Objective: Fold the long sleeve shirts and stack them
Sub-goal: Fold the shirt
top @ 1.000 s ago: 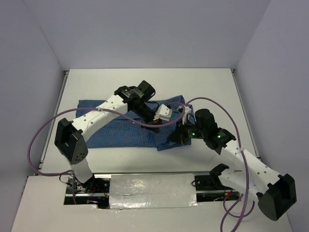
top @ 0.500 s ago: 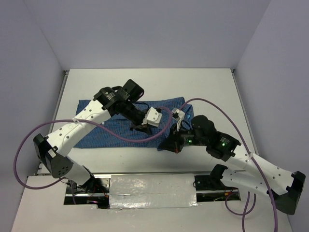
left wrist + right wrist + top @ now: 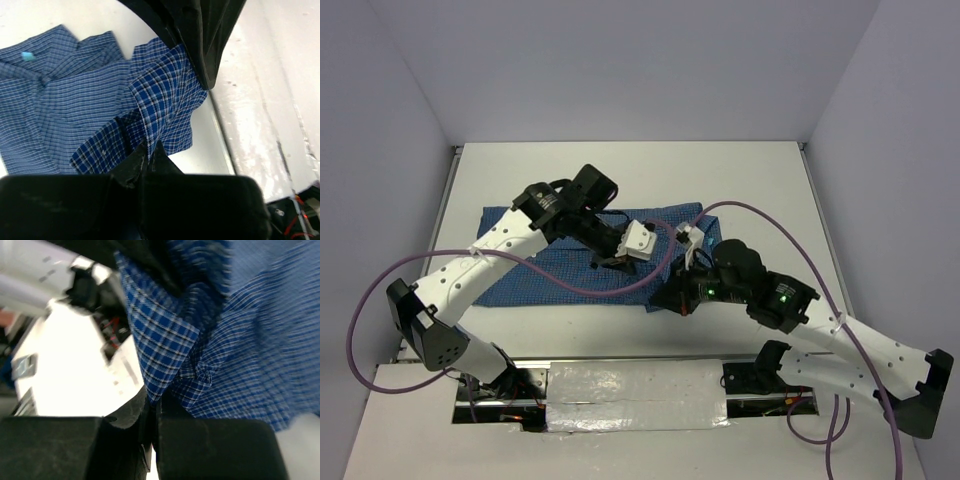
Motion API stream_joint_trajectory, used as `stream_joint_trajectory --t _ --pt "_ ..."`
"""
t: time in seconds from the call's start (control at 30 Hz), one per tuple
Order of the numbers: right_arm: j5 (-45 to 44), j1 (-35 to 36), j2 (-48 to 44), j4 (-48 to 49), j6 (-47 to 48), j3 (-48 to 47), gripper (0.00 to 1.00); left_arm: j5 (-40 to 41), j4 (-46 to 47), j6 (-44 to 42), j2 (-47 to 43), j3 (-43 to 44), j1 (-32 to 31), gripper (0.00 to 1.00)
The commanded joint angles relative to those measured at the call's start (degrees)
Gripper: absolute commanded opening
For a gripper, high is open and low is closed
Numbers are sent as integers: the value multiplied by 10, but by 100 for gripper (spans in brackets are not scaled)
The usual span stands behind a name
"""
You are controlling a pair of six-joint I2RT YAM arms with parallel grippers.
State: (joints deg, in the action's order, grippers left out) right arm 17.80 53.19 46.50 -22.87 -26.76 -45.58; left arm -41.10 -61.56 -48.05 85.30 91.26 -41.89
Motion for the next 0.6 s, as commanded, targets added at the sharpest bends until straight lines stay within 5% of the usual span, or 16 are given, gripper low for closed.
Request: stream_joint_trajectory --t 0.0,0.17,0.43,0.57 --pt "-55 -26 10 -71 10 -4 5 76 81 53 -6 -14 15 0" --pt "-38 -148 21 15 21 51 6 183 104 86 81 15 19 0" --pt "-88 -194 137 137 109 39 7 335 179 73 166 90 17 0" --pt "-86 -231 230 163 115 8 17 408 182 29 208 131 16 0"
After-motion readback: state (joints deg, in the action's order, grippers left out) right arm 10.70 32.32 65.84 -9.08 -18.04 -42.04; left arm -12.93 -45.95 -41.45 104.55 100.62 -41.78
